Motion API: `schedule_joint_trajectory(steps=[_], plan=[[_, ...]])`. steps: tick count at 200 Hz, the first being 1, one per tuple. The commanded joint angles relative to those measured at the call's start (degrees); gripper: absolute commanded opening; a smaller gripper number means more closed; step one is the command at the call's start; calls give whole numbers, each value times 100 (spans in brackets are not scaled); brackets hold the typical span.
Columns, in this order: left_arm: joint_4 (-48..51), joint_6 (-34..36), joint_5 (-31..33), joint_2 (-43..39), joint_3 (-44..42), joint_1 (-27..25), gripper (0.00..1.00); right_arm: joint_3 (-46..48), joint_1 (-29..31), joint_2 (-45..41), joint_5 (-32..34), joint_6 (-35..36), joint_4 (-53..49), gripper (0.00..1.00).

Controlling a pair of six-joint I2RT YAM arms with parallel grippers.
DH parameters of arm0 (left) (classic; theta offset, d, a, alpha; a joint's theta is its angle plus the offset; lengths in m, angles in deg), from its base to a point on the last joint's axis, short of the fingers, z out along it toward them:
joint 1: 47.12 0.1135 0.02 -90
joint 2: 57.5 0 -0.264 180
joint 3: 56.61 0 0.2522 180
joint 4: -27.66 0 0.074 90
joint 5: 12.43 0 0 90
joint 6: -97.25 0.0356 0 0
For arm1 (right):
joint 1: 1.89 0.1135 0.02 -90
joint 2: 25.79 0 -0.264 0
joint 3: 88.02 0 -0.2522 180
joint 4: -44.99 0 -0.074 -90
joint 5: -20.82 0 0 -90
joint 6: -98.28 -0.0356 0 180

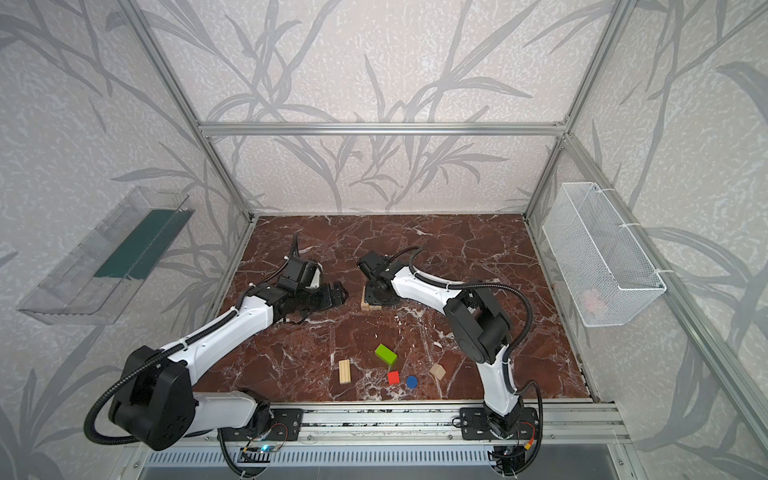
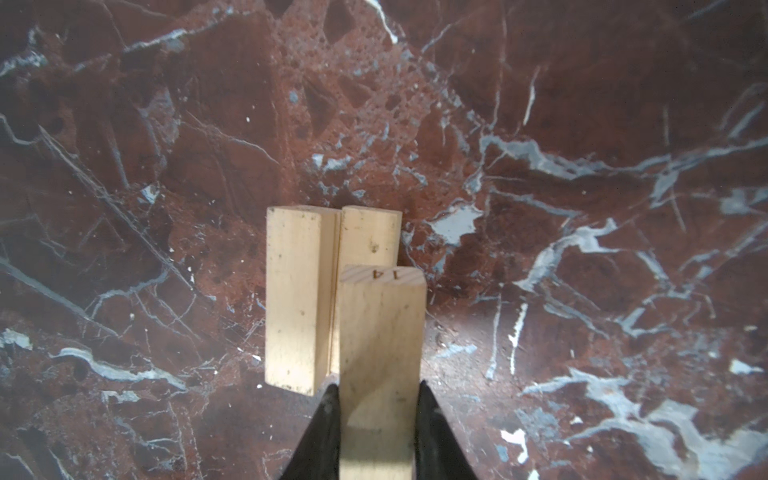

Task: Build the wood block tower
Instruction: 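Carry block 14 with the right gripper and lower it beside the standing blocks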

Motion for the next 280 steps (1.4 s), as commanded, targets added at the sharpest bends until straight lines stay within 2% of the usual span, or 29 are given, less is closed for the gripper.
schedule_joint_trajectory(steps=[1, 148, 280], plan=[[-110, -51, -9, 61, 166, 55, 99, -202, -43, 149, 97, -106, 19, 25], [-211, -88, -131, 211, 153, 100, 99, -331, -80, 434, 64, -127, 176, 25], [-286, -117, -241, 255, 152, 117, 98, -328, -85, 392, 0, -67, 259, 33]])
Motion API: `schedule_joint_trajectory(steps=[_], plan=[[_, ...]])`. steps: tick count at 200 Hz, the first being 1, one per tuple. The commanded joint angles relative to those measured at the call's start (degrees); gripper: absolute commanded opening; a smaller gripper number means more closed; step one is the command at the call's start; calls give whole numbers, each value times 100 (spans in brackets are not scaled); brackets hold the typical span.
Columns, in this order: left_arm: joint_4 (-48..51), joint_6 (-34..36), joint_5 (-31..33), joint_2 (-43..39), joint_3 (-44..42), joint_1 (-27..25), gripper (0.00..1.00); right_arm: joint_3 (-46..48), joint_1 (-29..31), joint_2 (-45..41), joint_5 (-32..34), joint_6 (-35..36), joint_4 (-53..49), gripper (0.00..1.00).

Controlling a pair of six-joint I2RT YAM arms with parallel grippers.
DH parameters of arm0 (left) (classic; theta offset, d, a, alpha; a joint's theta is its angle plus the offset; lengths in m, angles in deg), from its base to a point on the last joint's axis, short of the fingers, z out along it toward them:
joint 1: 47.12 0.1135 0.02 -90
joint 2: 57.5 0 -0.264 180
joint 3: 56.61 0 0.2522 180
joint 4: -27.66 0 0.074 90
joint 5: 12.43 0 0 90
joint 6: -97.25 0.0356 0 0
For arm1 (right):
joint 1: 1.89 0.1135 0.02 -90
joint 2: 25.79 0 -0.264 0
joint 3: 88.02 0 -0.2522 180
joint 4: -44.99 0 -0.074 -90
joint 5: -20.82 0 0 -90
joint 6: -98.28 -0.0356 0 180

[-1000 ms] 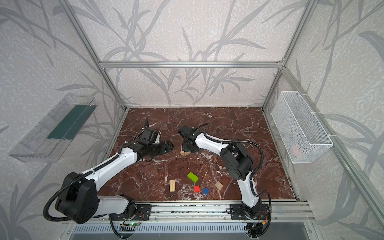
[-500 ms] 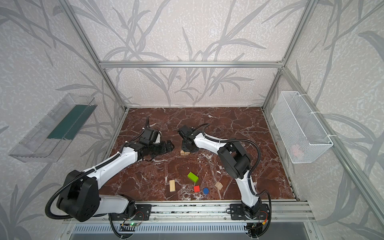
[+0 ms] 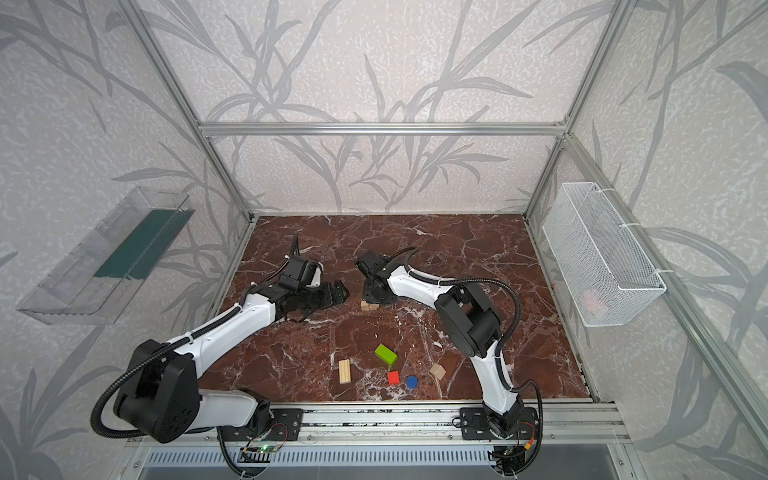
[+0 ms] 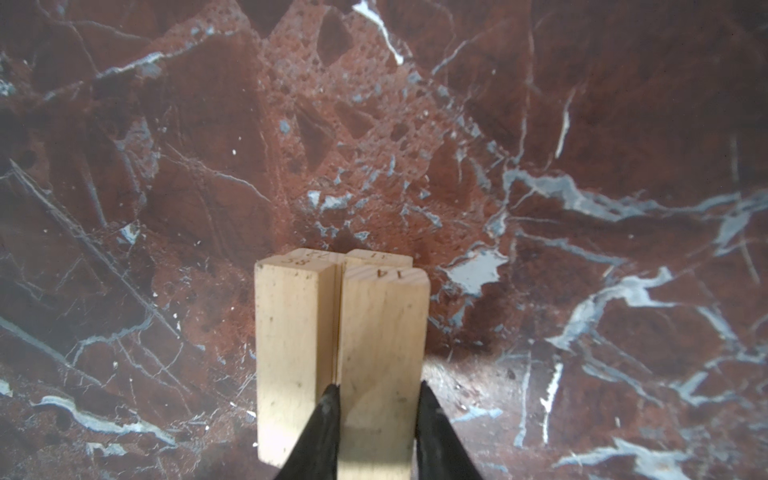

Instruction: Build the wood block tower

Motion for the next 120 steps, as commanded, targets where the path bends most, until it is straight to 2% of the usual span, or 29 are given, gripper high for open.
schedule_joint_trajectory(steps=[1, 63, 120], plan=[[-92, -71, -60, 62, 153, 34, 98, -97, -22, -39, -9, 16, 55, 33], [-91, -53, -95, 38, 144, 36, 98, 45, -43, -284, 9, -10, 129, 34], [-94, -37, -186, 53, 136, 33, 98, 577, -175, -685, -369, -187, 468, 33]])
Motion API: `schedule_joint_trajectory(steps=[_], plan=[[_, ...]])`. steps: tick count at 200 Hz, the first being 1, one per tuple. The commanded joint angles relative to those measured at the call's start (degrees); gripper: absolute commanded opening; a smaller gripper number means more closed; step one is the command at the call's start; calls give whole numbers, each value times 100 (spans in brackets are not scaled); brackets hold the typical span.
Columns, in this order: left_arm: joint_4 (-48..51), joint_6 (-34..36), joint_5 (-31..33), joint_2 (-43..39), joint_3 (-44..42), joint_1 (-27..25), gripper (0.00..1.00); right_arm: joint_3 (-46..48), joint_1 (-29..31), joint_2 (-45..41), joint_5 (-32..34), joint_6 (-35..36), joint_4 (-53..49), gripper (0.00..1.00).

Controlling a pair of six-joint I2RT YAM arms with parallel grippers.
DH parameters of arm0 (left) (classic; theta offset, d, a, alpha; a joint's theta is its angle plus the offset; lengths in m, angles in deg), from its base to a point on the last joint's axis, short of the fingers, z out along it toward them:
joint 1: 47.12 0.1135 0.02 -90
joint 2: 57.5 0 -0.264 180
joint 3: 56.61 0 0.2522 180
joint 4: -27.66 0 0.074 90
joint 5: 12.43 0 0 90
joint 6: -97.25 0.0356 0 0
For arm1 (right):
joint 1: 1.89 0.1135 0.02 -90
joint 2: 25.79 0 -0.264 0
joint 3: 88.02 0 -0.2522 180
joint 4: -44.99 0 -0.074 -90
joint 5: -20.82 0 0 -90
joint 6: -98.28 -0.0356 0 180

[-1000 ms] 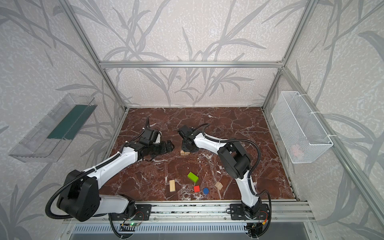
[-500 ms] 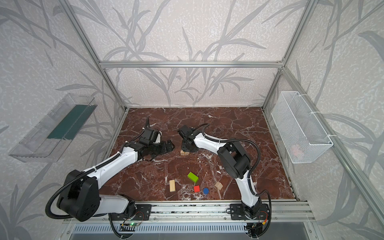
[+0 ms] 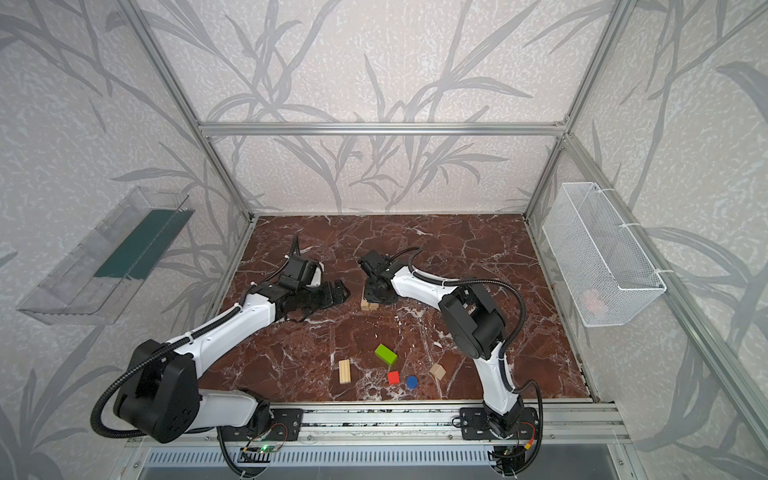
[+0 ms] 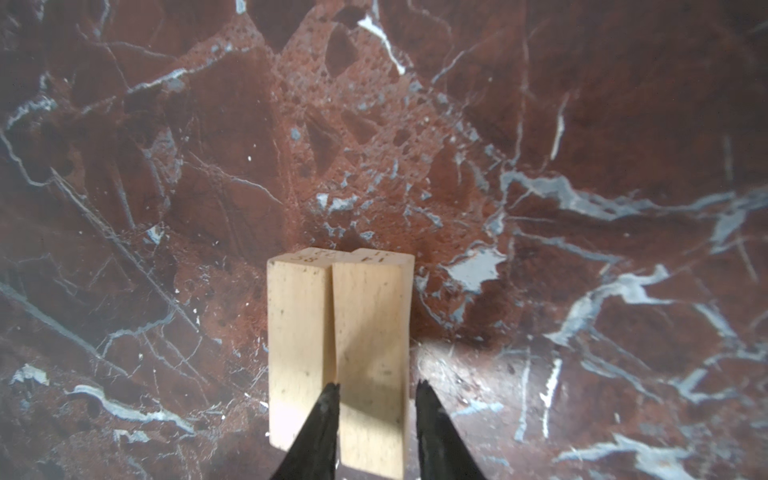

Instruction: Build the wood block tower

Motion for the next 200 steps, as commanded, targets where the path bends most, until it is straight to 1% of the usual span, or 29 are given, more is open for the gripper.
schedule_joint_trajectory(steps=[1, 51, 88, 137, 200], plan=[[-74, -20, -84, 53, 136, 32, 98, 227, -82, -401, -194, -118, 176, 33], [-101, 10, -252, 136, 142, 37, 97, 873, -269, -826, -626, -269, 707, 34], [-109, 18, -446, 255, 198, 32, 97, 1089, -382, -718, -1003, -267, 1090, 35], [-140, 35, -496, 314, 181, 36, 96, 1099, -399, -532, -1150, -255, 1327, 36], [-164, 35, -508, 385, 197, 32, 96, 1039, -422, -387, -1178, -269, 1310, 36]])
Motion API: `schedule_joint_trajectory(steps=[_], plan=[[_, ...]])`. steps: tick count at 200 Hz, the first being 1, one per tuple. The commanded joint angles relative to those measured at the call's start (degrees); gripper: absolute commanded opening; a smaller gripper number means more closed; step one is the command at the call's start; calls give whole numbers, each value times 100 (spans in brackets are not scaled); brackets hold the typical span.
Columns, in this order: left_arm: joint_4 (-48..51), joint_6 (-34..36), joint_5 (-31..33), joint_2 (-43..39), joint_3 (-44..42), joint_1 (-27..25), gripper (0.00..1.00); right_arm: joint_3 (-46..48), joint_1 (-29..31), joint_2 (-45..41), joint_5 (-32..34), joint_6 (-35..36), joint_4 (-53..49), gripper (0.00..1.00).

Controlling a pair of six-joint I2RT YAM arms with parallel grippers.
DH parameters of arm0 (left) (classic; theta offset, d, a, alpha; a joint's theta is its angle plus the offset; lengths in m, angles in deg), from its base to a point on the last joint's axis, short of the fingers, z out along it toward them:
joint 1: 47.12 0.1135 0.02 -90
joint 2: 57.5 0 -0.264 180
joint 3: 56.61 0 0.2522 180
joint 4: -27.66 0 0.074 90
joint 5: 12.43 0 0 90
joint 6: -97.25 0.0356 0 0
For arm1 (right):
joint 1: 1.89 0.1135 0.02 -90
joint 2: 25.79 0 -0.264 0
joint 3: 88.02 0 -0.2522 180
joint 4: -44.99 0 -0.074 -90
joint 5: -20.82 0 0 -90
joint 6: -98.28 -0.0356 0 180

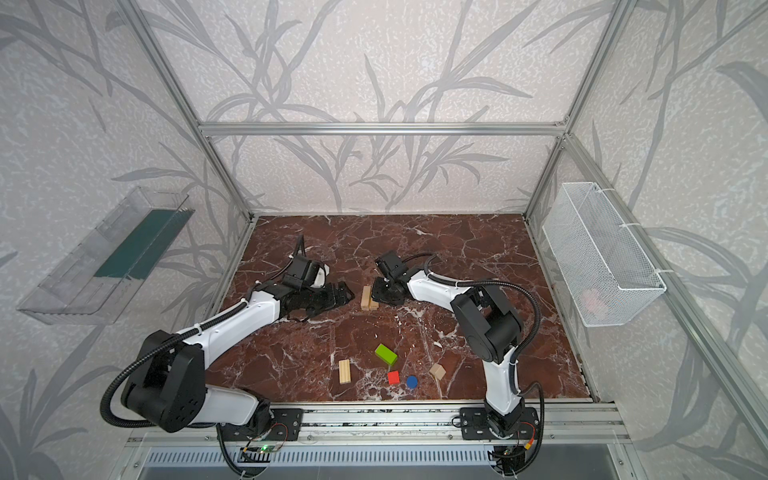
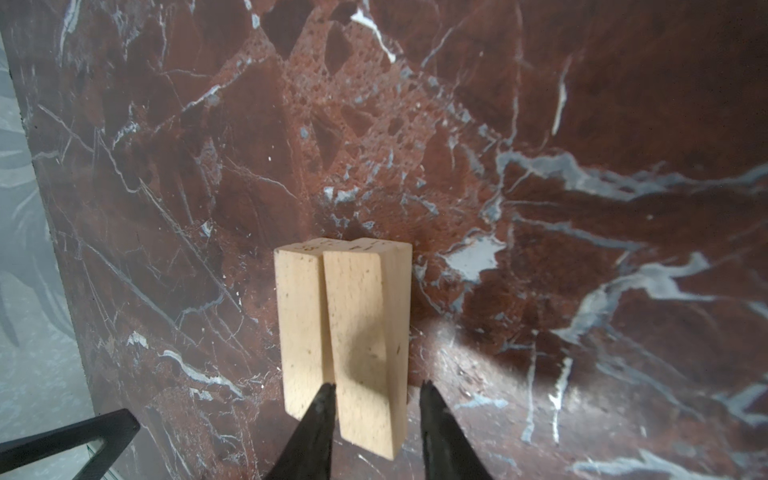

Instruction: Build the wood block tower

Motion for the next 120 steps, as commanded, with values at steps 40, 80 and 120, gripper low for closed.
schedule_joint_trajectory(steps=[40, 80, 120], plan=[[-54, 45, -66, 100, 181, 34, 96, -55, -28, 137, -187, 1, 152, 36], [-51, 56, -51, 90, 183, 32, 96, -59, -26, 163, -269, -16, 222, 36], [-36, 63, -40, 83, 189, 35, 97, -104, -26, 189, -296, -19, 220, 36]])
